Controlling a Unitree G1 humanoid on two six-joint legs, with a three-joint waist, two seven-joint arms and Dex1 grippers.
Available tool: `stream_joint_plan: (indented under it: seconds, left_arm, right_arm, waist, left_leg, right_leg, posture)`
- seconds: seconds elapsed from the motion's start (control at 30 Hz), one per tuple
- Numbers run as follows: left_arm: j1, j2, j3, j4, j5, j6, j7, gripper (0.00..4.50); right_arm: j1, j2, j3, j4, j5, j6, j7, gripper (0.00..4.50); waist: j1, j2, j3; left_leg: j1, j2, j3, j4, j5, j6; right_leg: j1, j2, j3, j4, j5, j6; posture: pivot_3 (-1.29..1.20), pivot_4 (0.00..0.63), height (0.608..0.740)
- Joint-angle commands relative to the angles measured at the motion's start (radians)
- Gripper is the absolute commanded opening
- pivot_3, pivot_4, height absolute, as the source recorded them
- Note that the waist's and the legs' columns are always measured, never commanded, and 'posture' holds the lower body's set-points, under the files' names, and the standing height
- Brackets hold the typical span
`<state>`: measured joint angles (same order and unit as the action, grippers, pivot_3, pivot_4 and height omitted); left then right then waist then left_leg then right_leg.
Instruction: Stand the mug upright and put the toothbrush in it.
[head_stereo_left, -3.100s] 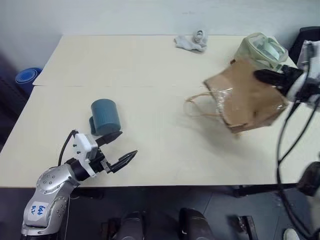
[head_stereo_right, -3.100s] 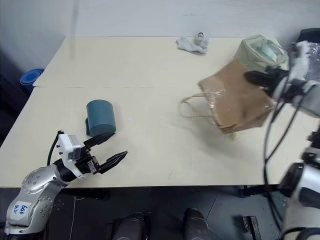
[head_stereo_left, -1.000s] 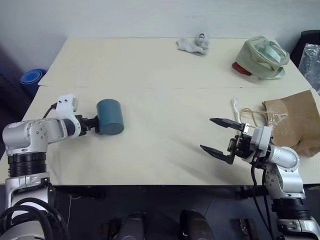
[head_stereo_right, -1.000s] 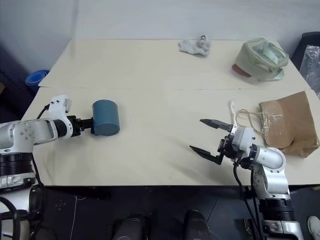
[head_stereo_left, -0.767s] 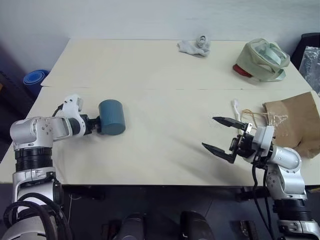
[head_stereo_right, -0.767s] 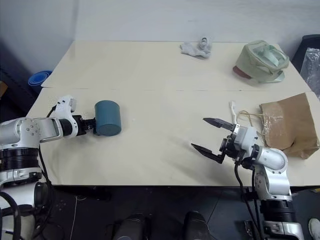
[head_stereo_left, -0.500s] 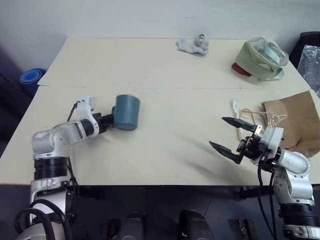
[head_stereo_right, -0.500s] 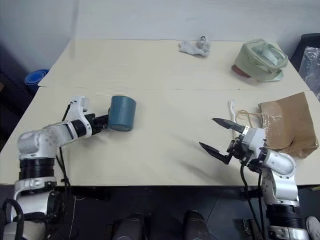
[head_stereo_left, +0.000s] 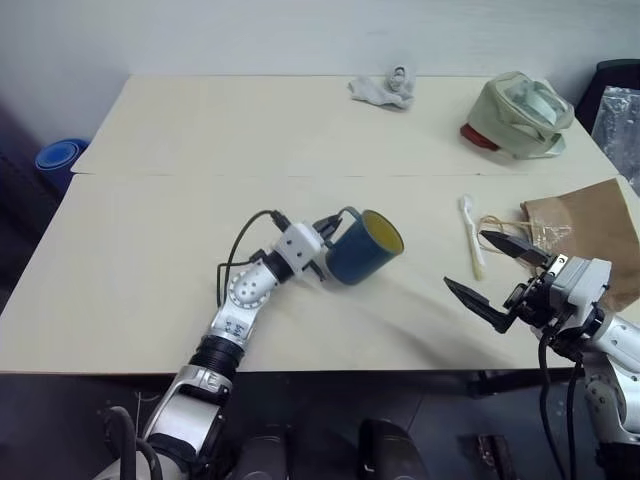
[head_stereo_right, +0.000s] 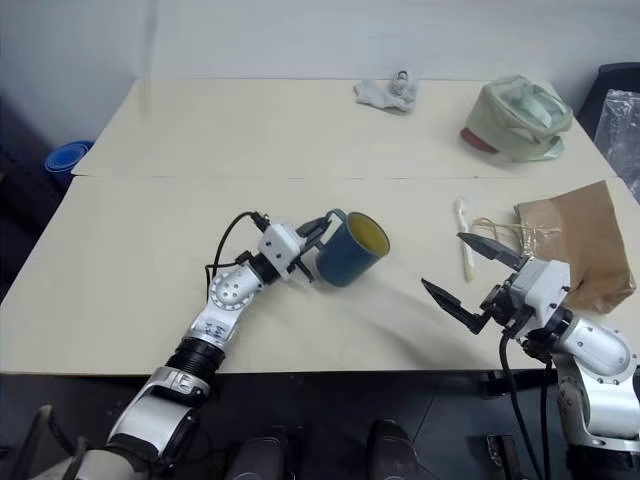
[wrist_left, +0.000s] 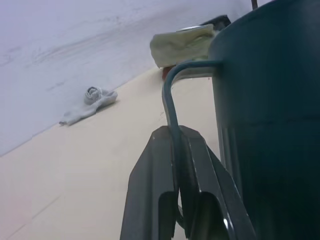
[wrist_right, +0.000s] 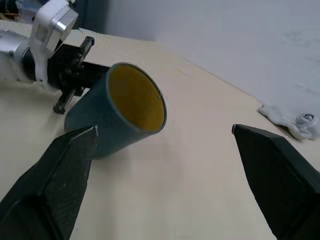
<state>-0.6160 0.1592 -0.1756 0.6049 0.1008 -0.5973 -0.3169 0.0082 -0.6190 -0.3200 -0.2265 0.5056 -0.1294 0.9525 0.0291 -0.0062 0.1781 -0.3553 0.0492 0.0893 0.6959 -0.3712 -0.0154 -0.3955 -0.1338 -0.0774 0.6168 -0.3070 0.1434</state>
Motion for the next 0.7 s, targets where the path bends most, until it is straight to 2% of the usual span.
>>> stream_joint_plan:
  seconds: [0.03,0.1,0.13,0.2,0.4,0.47,0.63,0.67,0.7]
  left_arm:
    - [0.027,0.0,-0.005,0.026,0.015,-0.081,0.006,0.02]
    - [0.049,0.012,-0.002,0.023,0.011,-0.097,-0.004,0.02]
    - [0.066,0.021,0.005,0.011,-0.003,-0.088,-0.016,0.43]
    - [0.092,0.042,0.017,-0.011,-0.02,-0.074,-0.034,0.74]
    - [0.138,0.098,0.044,-0.116,-0.078,0.034,-0.112,2.43]
    - [0.148,0.118,0.056,-0.151,-0.106,0.069,-0.143,2.86]
    - [0.263,0.256,0.093,-0.3,-0.185,0.199,-0.281,4.26]
    - [0.29,0.287,0.096,-0.337,-0.213,0.229,-0.324,4.46]
    - [0.326,0.323,0.106,-0.38,-0.251,0.25,-0.374,4.46]
  right_arm:
    - [0.016,-0.014,-0.026,-0.062,-0.001,0.014,-0.037,4.5]
    - [0.023,-0.011,-0.027,-0.075,-0.005,0.02,-0.051,4.5]
    - [0.025,-0.007,-0.024,-0.076,-0.009,0.019,-0.056,4.5]
    - [0.026,-0.003,-0.02,-0.074,-0.016,0.016,-0.063,4.5]
    - [0.033,-0.004,-0.045,-0.043,-0.012,0.002,-0.069,4.5]
    - [0.048,-0.012,-0.066,-0.034,-0.006,-0.002,-0.062,4.5]
    - [0.153,-0.033,-0.16,0.046,0.026,-0.033,0.021,4.5]
    - [0.17,-0.033,-0.176,0.061,0.028,-0.038,0.027,4.5]
    - [0.192,-0.031,-0.198,0.079,0.034,-0.035,0.03,4.5]
  waist:
    - [0.002,0.0,0.0]
    - [0.0,0.0,0.0]
    - [-0.001,0.0,0.0]
    - [-0.004,0.003,-0.002]
    - [-0.015,0.006,-0.004]
    - [-0.014,0.006,-0.004]
    - [-0.007,0.006,-0.004]
    - [-0.007,0.006,-0.004]
    - [-0.007,0.006,-0.004]
  left_leg:
    - [0.0,0.0,0.0,0.001,0.0,0.001]
    - [0.0,0.0,0.001,0.001,-0.001,0.002]
    - [0.0,0.0,0.001,0.001,-0.001,0.002]
    - [0.001,0.0,0.001,0.001,-0.001,0.002]
    - [0.005,0.001,0.003,-0.002,-0.001,0.002]
    - [0.004,0.001,0.003,-0.002,-0.001,0.002]
    - [0.003,0.001,0.003,-0.003,-0.001,0.002]
    - [0.003,0.001,0.003,-0.003,-0.001,0.002]
    - [0.003,0.001,0.003,-0.003,-0.001,0.002]
  right_leg:
    - [0.0,0.0,0.0,0.0,0.0,0.0]
    - [0.0,0.0,0.0,0.0,0.0,0.0]
    - [0.0,0.0,0.0,0.0,0.0,0.0]
    - [0.001,0.0,0.0,0.0,0.0,0.0]
    - [0.001,0.0,0.0,0.001,0.0,0.0]
    - [0.001,0.0,0.0,0.001,0.0,0.0]
    - [0.001,0.0,0.0,-0.001,0.0,0.0]
    - [0.001,0.0,0.0,-0.001,0.0,0.0]
    - [0.0,0.0,0.0,-0.002,0.0,0.0]
  posture:
    - [0.0,0.15,0.74]
    - [0.0,0.15,0.74]
    - [0.0,0.15,0.74]
    - [0.0,0.15,0.74]
    - [0.0,0.15,0.74]
    - [0.0,0.15,0.74]
    - [0.0,0.15,0.74]
    - [0.0,0.15,0.74]
    - [0.0,0.15,0.74]
